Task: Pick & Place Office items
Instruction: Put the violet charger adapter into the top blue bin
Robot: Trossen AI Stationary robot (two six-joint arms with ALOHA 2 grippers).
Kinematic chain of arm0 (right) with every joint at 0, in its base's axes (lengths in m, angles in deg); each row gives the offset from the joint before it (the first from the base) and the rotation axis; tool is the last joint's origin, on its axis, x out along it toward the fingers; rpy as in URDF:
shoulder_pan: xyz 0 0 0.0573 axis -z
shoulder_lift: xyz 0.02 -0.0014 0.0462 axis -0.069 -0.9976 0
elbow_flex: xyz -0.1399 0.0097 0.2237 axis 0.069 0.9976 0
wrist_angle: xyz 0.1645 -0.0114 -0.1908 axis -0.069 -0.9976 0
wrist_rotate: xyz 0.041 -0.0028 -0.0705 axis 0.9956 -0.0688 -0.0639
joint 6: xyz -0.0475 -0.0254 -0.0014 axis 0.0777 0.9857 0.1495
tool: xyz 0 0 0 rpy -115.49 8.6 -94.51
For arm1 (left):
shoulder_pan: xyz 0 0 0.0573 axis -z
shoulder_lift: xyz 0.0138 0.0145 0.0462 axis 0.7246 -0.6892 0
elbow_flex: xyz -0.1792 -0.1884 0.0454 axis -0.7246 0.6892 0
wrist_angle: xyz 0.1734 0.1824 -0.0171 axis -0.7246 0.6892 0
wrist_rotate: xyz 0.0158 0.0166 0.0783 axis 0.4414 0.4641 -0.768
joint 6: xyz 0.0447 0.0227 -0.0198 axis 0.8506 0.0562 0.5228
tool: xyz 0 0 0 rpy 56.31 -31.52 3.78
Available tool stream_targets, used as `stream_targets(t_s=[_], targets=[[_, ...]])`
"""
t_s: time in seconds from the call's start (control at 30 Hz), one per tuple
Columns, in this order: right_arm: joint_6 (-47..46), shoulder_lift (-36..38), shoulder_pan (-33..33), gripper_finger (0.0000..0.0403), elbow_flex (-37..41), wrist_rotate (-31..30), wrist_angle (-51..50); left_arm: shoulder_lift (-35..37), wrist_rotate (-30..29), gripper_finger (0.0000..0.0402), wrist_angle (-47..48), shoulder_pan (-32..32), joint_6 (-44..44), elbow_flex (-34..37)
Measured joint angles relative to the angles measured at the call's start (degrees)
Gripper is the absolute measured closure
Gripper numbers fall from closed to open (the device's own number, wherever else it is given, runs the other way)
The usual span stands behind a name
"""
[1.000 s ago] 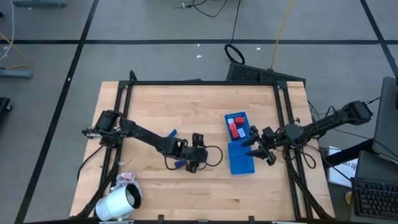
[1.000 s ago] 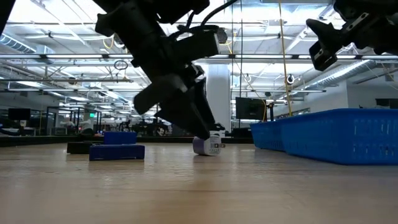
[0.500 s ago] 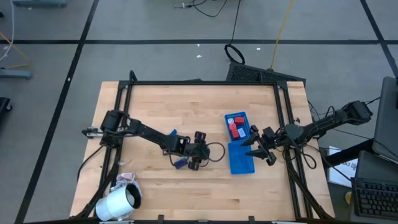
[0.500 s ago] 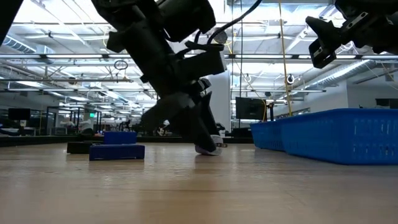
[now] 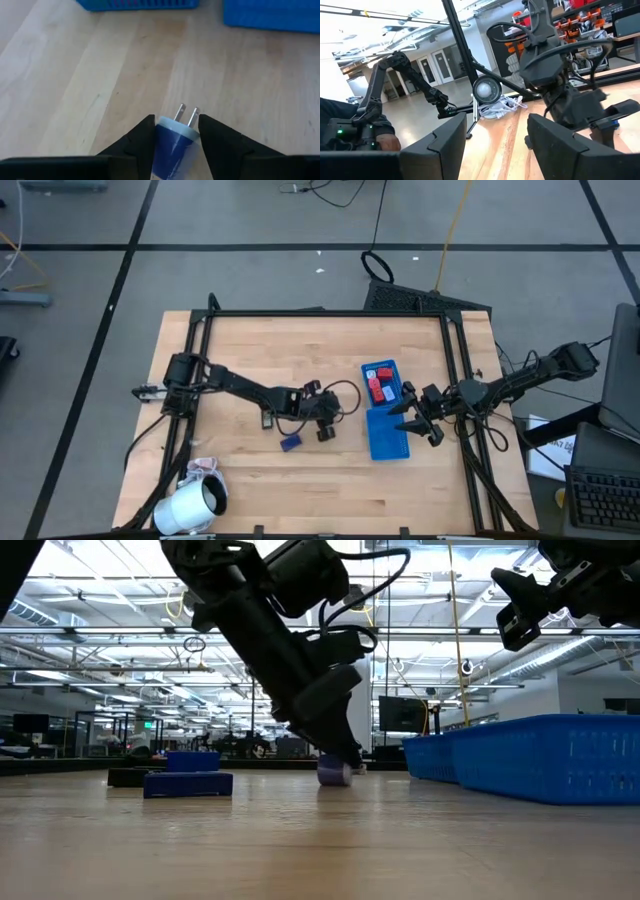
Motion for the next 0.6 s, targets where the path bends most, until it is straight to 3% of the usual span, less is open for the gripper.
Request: stream_targets(t_s=[0.2,0.4,0.6], targets=[[0.0,0.0,0.0,0.0204,0.0,0.0,0.0,0.0,2.6,0.0240,0.0,-0.9,-5.1,0.0],[0.2,0.0,0.0,0.0204,0.0,0.0,0.0,0.0,6.2,0.0201,0.9,-0.4,-7.7,0.0],[0.2,0.0,0.0,0.0204,0.0,0.0,-0.2,-0.1,5.5,0.0147,1.0,0.2,-3.4,0.0]])
